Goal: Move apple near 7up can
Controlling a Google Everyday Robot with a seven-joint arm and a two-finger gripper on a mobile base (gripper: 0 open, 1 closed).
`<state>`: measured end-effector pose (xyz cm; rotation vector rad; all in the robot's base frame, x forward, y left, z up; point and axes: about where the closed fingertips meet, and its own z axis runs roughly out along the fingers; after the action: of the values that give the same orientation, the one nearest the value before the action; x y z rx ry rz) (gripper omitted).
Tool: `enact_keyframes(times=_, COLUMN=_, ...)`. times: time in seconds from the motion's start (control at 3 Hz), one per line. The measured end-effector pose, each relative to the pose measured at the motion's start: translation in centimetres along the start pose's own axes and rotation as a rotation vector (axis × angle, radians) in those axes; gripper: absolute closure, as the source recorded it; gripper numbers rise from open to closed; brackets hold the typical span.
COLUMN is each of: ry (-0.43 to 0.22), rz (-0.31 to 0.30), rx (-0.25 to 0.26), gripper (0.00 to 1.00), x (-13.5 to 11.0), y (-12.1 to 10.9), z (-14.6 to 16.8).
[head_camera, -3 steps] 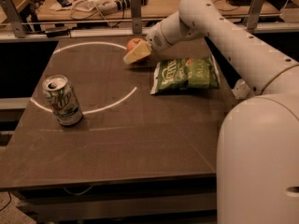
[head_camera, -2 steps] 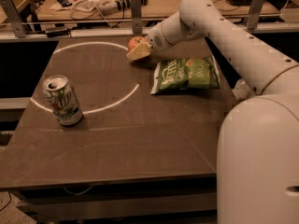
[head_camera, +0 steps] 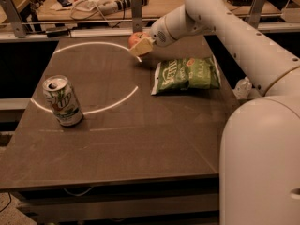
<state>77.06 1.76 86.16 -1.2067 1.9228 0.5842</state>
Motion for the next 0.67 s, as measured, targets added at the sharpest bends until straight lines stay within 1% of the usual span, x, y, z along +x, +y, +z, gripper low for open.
enact_keyframes(times=0.33, ry=-0.034, rz=-0.048, rx=-0.066, gripper=1.00, x=-1.9, y=3.3, z=-4.0)
enact_keyframes(times=0.67, ry=-0.053, rz=-0.061, rx=-0.110, gripper=1.00, x=-2.6, y=7.3, z=-7.6)
